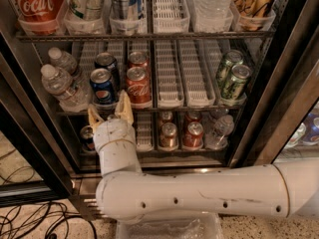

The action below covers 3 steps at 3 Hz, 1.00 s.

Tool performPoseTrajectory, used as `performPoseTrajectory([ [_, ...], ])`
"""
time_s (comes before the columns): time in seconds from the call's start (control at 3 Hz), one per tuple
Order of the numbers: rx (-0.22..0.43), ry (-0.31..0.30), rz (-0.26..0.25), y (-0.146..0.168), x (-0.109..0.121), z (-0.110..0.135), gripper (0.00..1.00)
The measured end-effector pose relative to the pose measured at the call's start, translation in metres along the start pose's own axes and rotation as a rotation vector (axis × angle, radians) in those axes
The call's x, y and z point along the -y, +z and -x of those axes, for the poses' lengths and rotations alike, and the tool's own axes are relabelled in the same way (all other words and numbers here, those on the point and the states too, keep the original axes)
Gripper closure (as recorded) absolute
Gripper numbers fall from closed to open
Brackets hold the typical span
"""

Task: Pick pepsi can from middle shelf of fridge

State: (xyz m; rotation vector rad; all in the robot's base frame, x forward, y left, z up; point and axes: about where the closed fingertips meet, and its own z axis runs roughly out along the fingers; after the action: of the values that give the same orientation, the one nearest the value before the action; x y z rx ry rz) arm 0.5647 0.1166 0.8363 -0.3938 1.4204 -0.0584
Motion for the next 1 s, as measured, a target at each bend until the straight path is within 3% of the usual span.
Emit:
performPoseTrajectory([
  [1.0,0.035,0.093,0.043,0.03,-0.016,0.006,0.35],
])
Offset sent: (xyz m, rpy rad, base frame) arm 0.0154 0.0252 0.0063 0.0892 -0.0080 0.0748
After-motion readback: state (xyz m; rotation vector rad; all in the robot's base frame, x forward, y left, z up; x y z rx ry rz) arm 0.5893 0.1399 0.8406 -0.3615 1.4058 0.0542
